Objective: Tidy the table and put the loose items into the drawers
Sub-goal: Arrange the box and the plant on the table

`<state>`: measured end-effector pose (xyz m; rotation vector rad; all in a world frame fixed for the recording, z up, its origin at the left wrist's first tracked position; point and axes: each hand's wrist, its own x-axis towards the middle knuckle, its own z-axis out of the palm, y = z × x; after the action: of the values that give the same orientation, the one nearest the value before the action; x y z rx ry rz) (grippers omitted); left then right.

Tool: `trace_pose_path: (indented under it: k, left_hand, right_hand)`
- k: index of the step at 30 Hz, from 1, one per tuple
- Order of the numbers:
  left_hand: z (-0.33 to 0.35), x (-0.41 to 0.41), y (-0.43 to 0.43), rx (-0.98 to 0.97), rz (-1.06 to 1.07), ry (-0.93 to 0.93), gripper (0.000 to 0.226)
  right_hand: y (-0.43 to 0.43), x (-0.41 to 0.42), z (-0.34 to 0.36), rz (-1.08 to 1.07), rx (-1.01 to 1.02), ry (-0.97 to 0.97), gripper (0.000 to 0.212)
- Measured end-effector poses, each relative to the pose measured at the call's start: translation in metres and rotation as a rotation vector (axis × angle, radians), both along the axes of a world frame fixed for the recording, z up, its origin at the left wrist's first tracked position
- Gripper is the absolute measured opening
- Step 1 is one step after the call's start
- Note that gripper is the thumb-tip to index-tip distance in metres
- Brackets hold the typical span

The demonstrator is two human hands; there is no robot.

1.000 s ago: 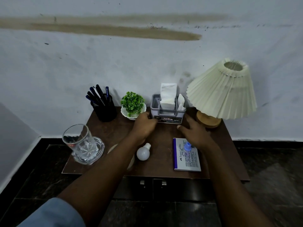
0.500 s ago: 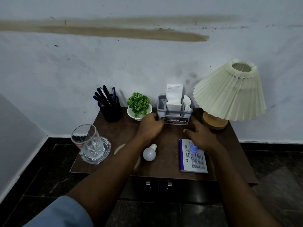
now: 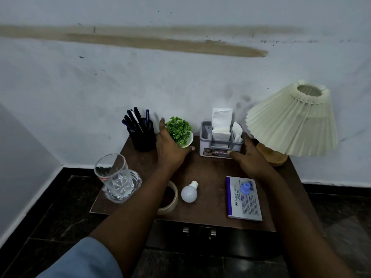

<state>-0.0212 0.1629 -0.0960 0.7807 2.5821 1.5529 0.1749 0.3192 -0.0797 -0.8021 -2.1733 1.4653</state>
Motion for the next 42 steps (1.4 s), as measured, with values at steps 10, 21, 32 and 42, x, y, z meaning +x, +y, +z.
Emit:
trace_pose_path:
  k: [10,21,32,42]
  left_hand:
    - [-0.014,-0.01,-0.013,0.01,-0.001,0.038,0.047]
    - [0.003,0.007,-0.054,0.125,0.008,0.114,0.034]
    - [0.033,0.04,-0.081,0.226,0.071,0.113,0.041]
    - [0.017,0.039,-0.095,0.189,0.066,0.064,0.038]
  right_hand:
    - [-0.009,-0.019,-0.006,0.023,-0.049,0.02,0.087]
    - [-0.006,-0.028,-0.01,-0.024,0.047,-0.141,0.067]
    - [-0.041,-0.059,-0.001,0.058,0.049,-0.156,0.071]
    - [-0.07,-0.097,-0.002,0.166,-0.017,-0.096,0.089]
